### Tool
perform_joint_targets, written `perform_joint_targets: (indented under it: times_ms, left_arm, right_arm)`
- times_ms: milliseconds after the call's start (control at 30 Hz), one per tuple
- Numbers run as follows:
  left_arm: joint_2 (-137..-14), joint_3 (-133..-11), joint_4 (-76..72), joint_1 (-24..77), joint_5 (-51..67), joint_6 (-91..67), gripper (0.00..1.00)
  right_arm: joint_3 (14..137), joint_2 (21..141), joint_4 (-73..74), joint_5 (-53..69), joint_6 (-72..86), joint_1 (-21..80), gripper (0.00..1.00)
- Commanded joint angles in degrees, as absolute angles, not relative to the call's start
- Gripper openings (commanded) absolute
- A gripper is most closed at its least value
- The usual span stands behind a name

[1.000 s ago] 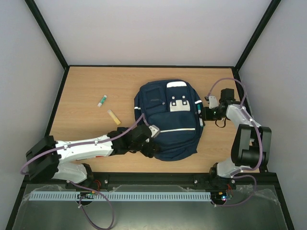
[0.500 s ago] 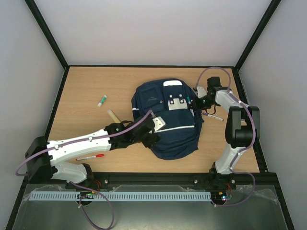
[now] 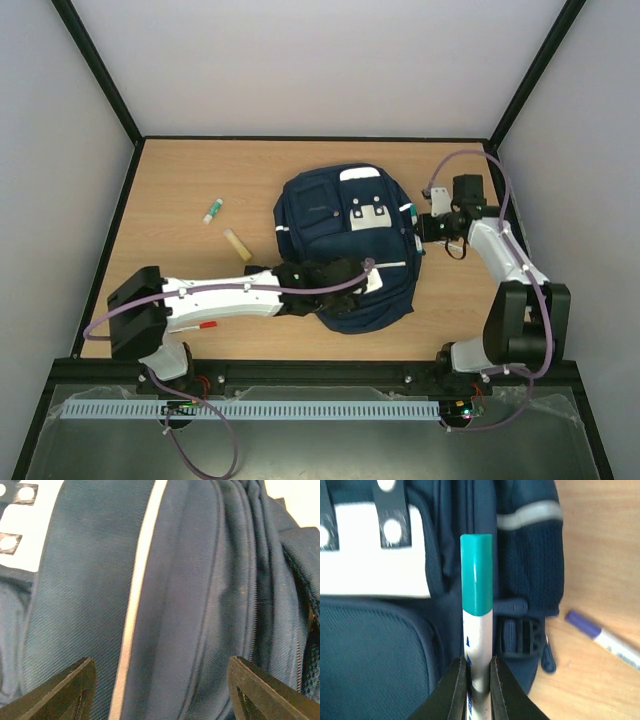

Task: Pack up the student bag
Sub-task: Place the stationery in the student bag.

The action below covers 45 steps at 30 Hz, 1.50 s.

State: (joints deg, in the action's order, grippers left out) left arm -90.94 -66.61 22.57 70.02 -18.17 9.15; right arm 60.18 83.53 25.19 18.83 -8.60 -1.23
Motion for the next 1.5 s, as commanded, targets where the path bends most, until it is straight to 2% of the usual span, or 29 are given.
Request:
perform_joint_targets:
  times_ms: [0, 400, 667, 1133, 1467]
  left_arm:
    - [-94.8, -69.2, 21.7, 72.5, -21.5, 13.7, 0.73]
    - [-104.0, -70.7, 15.9, 73.6, -31.6, 18.6, 0.72]
    - [-101.7, -70.8, 9.7, 72.9, -37.3, 20.5, 0.68]
    - [-101.4, -69.8, 6.2, 70.0, -39.8, 21.6, 0.66]
    - [-103.1, -66.5, 5.5, 70.0, -40.7, 25.7, 0.68]
  right_arm:
    - [52.0, 77.0, 22.8, 17.9, -9.1, -2.7, 0.01]
    - [49.0, 75.1, 21.0, 22.3, -8.9, -5.3, 0.01]
    - [48.8, 75.6, 20.9, 22.6, -9.1, -5.4, 0.01]
    - [48.6, 76.0, 20.8, 22.7, -9.3, -5.6, 0.01]
    - [48.6, 76.2, 20.8, 22.9, -9.2, -5.6, 0.01]
